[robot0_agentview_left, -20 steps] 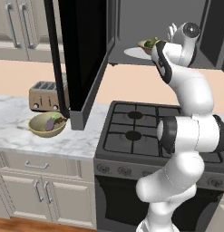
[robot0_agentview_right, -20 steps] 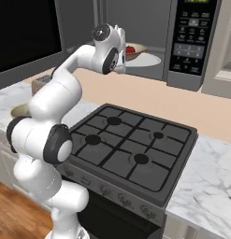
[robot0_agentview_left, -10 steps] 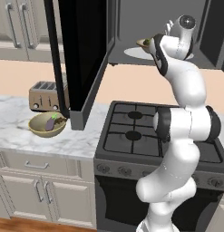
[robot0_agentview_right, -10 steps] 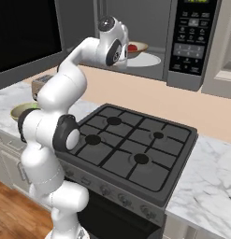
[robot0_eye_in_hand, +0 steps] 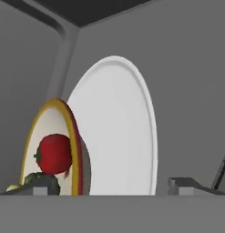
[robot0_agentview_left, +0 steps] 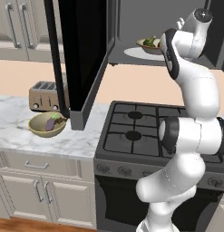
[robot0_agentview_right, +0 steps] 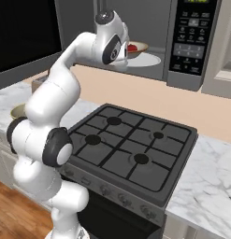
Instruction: Place the bowl containing the tomato and broccoli in the microwave. Close the microwave door and press the start button to microwave the meal.
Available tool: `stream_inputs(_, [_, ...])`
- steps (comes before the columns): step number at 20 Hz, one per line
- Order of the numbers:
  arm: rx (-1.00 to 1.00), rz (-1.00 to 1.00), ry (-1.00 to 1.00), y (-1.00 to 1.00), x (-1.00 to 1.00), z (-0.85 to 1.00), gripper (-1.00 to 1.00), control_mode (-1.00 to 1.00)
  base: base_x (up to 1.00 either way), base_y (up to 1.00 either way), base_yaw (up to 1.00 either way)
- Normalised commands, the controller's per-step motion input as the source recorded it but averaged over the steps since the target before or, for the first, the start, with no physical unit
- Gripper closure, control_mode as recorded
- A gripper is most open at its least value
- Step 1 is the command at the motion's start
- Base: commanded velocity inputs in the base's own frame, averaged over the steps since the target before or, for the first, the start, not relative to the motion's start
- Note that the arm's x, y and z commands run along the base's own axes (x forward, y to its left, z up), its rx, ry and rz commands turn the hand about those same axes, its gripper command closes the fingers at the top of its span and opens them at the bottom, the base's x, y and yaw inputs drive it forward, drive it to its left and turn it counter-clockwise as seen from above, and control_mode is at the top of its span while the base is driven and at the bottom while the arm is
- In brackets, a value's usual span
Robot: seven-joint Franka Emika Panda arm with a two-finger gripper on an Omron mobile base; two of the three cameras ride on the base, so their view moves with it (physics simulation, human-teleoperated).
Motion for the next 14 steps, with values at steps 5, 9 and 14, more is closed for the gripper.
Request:
stream_inputs(5, [-0.11, 0.03, 0.0, 0.16, -0.97, 0.0, -1.0, -1.0, 0.0, 0.0, 0.0])
stream_inputs(9, [-0.21, 0.15, 0.0, 0.11, -0.99, 0.07, -1.0, -1.0, 0.0, 0.0, 0.0])
stream_inputs(14, [-0.35, 0.21, 0.0, 0.16, -0.82, 0.28, -1.0, -1.0, 0.0, 0.0, 0.0])
